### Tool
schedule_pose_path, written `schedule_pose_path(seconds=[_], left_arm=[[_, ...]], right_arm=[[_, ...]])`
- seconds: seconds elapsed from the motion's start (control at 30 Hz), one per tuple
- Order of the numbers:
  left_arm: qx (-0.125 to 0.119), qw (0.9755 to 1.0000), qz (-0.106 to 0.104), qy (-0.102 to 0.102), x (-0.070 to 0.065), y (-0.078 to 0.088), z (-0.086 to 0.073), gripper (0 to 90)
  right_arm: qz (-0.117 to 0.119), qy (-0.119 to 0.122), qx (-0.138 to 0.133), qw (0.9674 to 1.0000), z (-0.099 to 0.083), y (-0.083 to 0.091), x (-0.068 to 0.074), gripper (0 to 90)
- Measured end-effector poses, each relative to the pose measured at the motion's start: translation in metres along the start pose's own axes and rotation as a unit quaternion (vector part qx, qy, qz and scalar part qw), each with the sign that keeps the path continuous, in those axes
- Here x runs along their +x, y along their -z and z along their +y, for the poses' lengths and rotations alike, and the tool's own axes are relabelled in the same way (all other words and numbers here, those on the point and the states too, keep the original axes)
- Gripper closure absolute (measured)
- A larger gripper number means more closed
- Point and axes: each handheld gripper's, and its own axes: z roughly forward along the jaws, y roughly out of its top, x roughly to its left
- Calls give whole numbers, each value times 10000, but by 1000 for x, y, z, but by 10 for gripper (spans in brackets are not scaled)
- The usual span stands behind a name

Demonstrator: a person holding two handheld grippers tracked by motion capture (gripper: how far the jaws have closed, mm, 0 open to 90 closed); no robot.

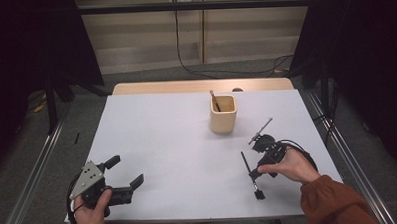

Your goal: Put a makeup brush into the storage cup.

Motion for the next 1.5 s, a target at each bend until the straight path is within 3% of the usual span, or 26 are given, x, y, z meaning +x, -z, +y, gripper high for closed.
schedule_pose_path(seconds=[0.4,0.63,0.77,0.9,0.97,1.33,1.5], left_arm=[[21,10000,-12,-8,0,0,0,13],[61,10000,-58,-31,-1,-2,0,13],[71,10000,-58,-33,-1,-2,0,13],[79,9999,-77,-58,-1,-3,0,13],[72,9999,-82,-54,-2,-3,0,14],[75,9999,-82,-51,-2,-4,0,14],[77,9999,-99,-51,-3,-5,0,15]], right_arm=[[139,-24,294,9995,-4,-15,5,573],[90,18,401,9992,-3,-20,8,599],[13,33,383,9993,-3,-21,9,628],[-257,13,281,9993,-7,-22,10,740],[-254,-17,263,9993,-7,-22,10,755],[-522,209,752,9956,7,-25,17,800],[-529,154,735,9958,6,-24,14,849]])
